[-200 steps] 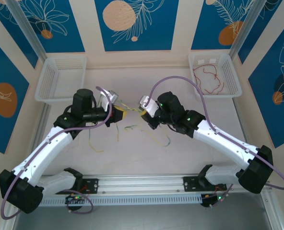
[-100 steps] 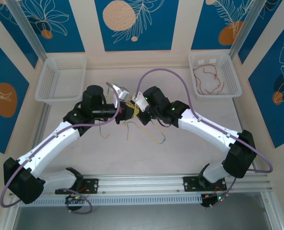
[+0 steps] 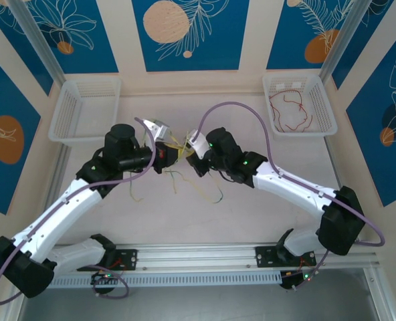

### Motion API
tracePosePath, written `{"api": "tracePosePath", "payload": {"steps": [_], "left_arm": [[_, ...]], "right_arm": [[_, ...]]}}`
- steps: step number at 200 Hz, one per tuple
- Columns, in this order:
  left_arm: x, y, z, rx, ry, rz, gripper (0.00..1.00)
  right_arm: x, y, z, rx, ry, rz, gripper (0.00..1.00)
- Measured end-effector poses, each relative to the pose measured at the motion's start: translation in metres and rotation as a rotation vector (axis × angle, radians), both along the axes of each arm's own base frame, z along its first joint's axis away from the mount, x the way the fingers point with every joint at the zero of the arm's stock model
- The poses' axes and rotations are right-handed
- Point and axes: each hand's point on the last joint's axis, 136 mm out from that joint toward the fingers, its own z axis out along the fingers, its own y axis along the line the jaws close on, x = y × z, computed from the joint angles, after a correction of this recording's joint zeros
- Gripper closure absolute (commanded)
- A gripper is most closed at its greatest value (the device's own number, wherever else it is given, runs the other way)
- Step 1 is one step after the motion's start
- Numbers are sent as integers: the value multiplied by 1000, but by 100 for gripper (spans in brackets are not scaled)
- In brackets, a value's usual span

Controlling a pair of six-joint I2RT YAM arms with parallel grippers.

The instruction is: Untangle the cables

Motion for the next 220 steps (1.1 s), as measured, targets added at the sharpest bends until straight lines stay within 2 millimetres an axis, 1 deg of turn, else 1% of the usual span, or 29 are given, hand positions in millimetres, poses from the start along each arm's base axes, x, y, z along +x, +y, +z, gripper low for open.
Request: {"api": "tracePosePath", "payload": {"steps": [14, 35, 51, 74, 97, 121, 142, 171, 184, 191, 197, 200, 211, 215, 220], "left_arm": [[-2, 7, 1, 4, -13, 12, 100], [-3, 16, 2, 12, -42, 24, 100], [-5, 17, 3, 12, -59, 18, 100], [-10, 14, 4, -2, -75, -21, 100], [-11, 12, 4, -13, -85, -41, 100], [-11, 12, 2, -17, -81, -49, 100], [-7, 18, 2, -24, -75, -40, 100], [1, 32, 1, -30, -56, -12, 100], [8, 44, 2, -33, -50, 26, 100], [14, 53, 2, -29, -53, 65, 100], [24, 71, 3, -18, -61, 147, 100], [32, 85, 5, -11, -71, 210, 100], [49, 122, 13, 0, -103, 370, 100], [52, 132, 16, 1, -112, 415, 100], [55, 140, 19, 1, -121, 449, 100]], "right_arm": [[-4, -5, 8, 44, -6, 12, 100], [-10, -16, 30, 144, -4, 47, 100], [-18, -25, 46, 223, 3, 88, 100], [-28, -34, 58, 317, 66, 143, 100], [-31, -38, 58, 354, 134, 157, 100], [-29, -43, 57, 371, 175, 139, 100], [-27, -46, 56, 377, 195, 123, 100], [-27, -46, 56, 372, 199, 121, 100], [-29, -46, 50, 355, 213, 116, 100], [-29, -47, 43, 331, 226, 94, 100], [-25, -55, 31, 292, 244, 35, 100], [-24, -59, 24, 271, 254, 11, 100], [-18, -75, -3, 187, 287, -95, 100], [-19, -78, -13, 155, 300, -119, 100], [-22, -80, -23, 124, 317, -134, 100]]}}
